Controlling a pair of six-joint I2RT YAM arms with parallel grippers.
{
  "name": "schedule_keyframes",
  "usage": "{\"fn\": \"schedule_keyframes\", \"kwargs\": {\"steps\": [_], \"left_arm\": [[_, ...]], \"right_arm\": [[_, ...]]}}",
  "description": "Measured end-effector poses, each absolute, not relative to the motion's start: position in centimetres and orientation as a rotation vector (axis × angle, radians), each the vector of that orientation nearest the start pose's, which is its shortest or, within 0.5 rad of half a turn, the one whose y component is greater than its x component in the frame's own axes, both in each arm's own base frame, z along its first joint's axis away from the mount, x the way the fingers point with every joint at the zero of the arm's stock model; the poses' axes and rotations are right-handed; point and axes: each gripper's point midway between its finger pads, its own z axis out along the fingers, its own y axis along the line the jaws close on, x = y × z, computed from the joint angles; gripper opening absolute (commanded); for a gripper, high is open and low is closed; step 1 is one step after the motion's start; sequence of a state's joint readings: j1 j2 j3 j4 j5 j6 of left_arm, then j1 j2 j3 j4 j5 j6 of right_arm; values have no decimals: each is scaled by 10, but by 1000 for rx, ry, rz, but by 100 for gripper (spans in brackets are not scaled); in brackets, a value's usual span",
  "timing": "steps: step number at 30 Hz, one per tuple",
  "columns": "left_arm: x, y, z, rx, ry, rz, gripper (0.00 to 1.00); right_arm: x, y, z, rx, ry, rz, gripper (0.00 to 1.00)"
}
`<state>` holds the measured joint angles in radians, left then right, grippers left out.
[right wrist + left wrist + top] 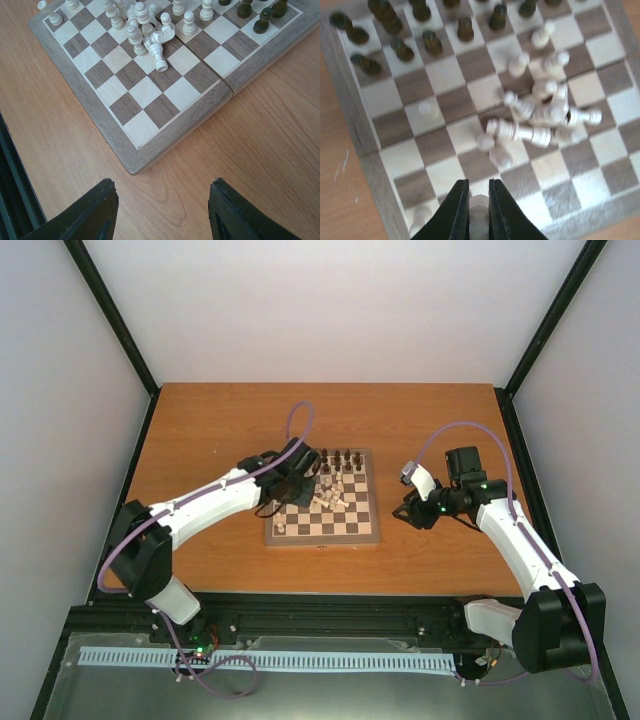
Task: Set up the chess pieces on the board
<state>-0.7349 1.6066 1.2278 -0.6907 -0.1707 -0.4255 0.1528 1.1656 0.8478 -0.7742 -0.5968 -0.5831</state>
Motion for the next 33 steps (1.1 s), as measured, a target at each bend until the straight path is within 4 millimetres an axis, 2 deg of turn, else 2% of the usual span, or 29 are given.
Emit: {"fn": "schedule_keyframes", "kwargs": {"steps": [6,13,33], "left_arm": [[274,-228,118,405,2651,-173,8],[250,-220,100,454,2699,-144,8],[248,-223,65,484,2768,-100,9]], "right_arm": [[249,136,145,-1070,2250,619,51],[249,136,145,-1073,2249,617,51],[249,136,145,-1079,2247,611,51]]}}
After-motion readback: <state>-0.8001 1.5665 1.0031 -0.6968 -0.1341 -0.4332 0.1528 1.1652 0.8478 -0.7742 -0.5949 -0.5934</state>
